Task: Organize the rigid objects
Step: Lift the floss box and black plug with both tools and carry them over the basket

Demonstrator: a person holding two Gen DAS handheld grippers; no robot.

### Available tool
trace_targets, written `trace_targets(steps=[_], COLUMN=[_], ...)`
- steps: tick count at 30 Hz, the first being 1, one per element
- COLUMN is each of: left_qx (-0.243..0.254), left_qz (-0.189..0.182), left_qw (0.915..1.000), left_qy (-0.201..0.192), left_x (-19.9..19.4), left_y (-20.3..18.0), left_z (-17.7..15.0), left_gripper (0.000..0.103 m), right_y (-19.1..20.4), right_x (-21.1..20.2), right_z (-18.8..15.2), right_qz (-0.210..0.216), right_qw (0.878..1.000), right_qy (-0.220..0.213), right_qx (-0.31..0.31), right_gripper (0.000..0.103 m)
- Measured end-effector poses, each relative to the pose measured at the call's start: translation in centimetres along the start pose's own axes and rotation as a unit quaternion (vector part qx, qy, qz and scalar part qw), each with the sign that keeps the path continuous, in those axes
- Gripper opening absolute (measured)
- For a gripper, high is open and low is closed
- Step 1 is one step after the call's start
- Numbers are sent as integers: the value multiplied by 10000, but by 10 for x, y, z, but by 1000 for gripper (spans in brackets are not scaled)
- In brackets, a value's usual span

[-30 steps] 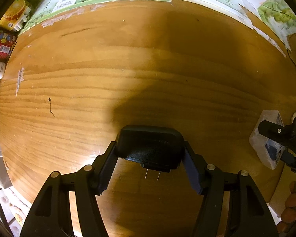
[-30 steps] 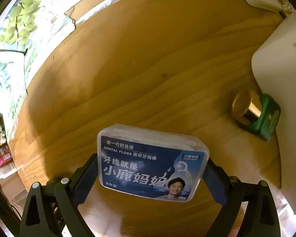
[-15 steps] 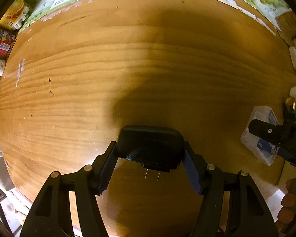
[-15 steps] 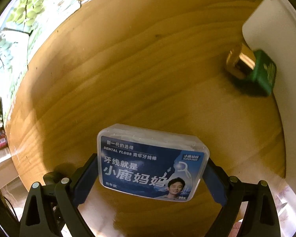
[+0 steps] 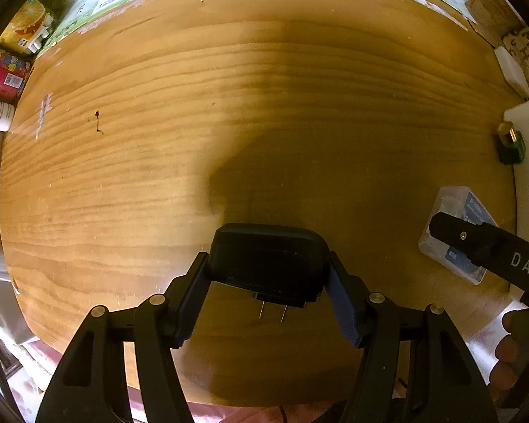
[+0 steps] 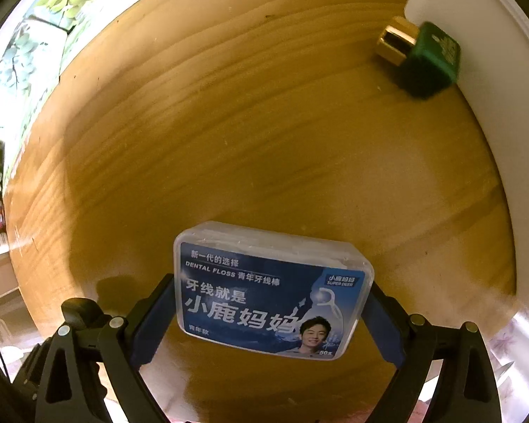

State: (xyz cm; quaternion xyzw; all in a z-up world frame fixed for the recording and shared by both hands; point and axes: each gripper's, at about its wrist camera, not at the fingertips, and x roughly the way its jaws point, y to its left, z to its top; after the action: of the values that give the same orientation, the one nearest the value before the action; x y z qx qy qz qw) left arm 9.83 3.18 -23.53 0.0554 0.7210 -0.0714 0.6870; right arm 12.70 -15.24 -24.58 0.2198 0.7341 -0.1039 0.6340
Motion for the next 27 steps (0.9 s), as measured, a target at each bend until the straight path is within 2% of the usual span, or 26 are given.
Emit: trace_targets(steps=[9, 17, 22, 27], left_qx=[270, 401, 436, 446], left_qz=[-115, -180, -240, -153], left_qw=[9995, 9984, 9978, 9969], left_qy=[-154, -345, -437, -637], left_x=[-11, -26, -38, -61], left_y=[-9, -15, -6, -11], left_z=[-28, -34, -36, -33], left_gripper=[67, 67, 67, 67], right_y=[1, -3, -6, -10], right_x=[-8, -16, -32, -48], right_z=[-13, -26, -35, -37], right_qz=[29, 182, 230, 350], right_qw=[9991, 9969, 9934, 9887], right_qy=[-426, -763, -1109, -1419], right_qx=[-4, -69, -165, -331], right_gripper=[96, 96, 96, 96])
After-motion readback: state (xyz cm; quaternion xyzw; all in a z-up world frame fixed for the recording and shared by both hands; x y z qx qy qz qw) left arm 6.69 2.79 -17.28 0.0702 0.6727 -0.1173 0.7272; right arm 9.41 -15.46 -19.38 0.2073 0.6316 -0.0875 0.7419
